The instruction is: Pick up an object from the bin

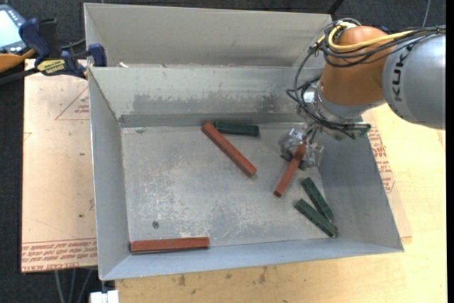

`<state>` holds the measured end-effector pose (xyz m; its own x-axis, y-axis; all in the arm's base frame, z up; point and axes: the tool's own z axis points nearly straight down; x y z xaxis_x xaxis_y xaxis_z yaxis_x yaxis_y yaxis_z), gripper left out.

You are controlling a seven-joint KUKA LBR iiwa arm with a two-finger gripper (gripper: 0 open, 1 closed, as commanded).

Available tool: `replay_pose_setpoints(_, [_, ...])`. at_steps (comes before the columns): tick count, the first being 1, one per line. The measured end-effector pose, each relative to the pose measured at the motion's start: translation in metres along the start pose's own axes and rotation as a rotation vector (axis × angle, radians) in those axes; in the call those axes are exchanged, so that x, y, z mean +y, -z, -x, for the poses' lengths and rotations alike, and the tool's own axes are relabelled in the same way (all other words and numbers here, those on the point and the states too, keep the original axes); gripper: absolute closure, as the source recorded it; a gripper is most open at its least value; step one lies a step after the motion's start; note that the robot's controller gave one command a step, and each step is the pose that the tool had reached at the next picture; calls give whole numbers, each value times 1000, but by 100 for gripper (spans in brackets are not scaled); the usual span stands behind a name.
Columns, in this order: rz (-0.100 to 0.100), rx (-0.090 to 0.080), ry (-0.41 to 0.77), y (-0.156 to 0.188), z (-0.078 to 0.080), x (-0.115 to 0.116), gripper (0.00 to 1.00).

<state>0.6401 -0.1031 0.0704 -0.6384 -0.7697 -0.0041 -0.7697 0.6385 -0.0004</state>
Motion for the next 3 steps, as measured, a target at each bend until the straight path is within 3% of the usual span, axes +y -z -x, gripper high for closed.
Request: replay_pose_setpoints(3, [0,0,0,0,0,0,100])
